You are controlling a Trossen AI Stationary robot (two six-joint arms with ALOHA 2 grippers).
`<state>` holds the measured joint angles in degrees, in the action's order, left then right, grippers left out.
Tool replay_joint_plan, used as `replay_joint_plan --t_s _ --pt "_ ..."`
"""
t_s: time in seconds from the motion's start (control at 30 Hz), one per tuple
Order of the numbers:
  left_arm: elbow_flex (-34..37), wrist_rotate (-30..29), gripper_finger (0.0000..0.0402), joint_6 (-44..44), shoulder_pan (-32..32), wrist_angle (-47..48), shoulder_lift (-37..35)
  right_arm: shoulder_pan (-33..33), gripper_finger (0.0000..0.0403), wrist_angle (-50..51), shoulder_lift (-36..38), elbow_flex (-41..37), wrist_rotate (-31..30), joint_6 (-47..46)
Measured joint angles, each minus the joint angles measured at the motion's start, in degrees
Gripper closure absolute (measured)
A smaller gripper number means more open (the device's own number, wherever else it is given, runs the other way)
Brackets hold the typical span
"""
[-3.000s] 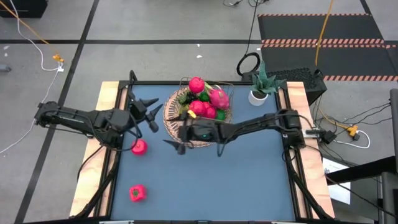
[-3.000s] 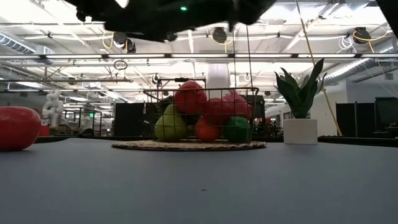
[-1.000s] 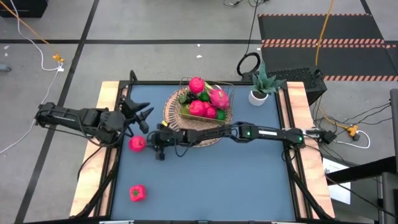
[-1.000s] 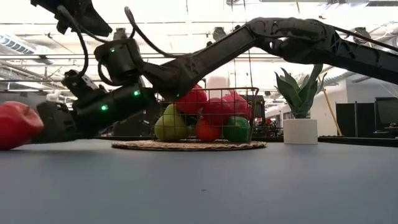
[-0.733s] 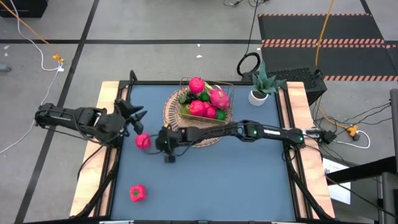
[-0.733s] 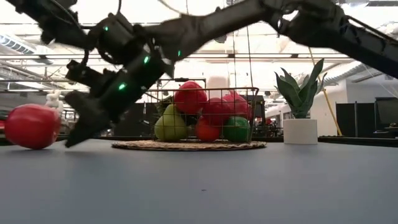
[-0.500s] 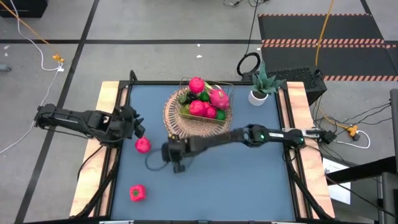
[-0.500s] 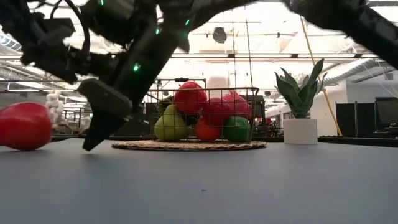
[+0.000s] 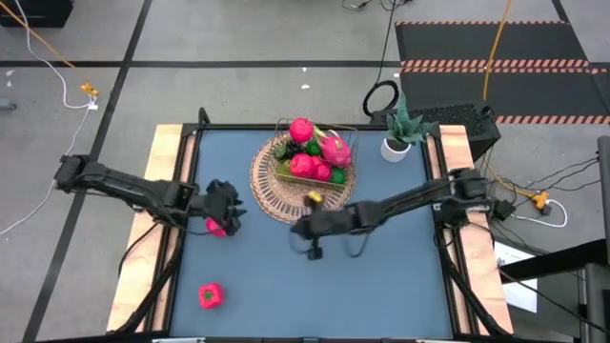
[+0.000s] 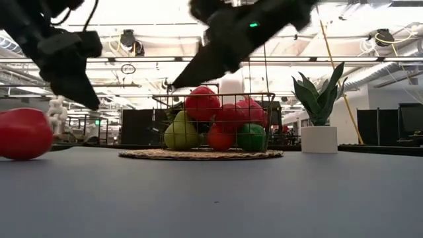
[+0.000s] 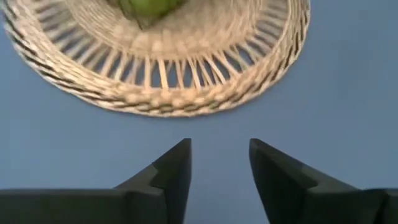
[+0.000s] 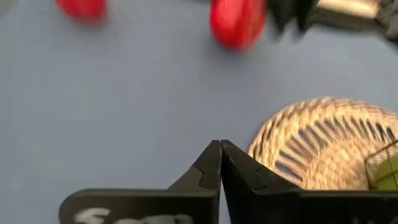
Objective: Build produce basket
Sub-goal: Put the bell pepper into the gold wire basket
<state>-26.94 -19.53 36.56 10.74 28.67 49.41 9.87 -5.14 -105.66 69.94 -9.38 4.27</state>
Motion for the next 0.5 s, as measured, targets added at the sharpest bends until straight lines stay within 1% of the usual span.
replay_joint_plan --t_s 0.07,0.13,0.23,0.3,0.37,0.5 --pt "-0.9 0.8 0.0217 1.1 0.0 0.4 3.5 -0.8 0.04 -11.3 4.1 -8.2 2.5 -3.4" --pt "-1.6 1.6 0.0197 2.9 -0.2 2.9 6.1 -1.2 0.0399 -20.3 6.9 -15.2 4.7 -6.3" --pt "-2.0 5.1 0.0178 5.8 -0.8 5.2 9.3 -1.3 0.0399 -29.3 9.8 -22.9 5.2 -7.0" --pt "-2.0 9.3 0.0176 7.8 -1.4 6.8 11.6 -1.3 0.0399 -32.2 11.5 -25.5 5.0 -7.1" --pt "-2.0 12.6 0.018 9.9 -1.8 8.8 14.1 -1.3 0.0399 -32.3 12.5 -26.6 5.1 -7.1" --pt "-2.0 14.0 0.0198 12.1 -2.1 10.5 18.2 -1.3 0.0399 -33.0 12.7 -26.7 5.0 -8.1"
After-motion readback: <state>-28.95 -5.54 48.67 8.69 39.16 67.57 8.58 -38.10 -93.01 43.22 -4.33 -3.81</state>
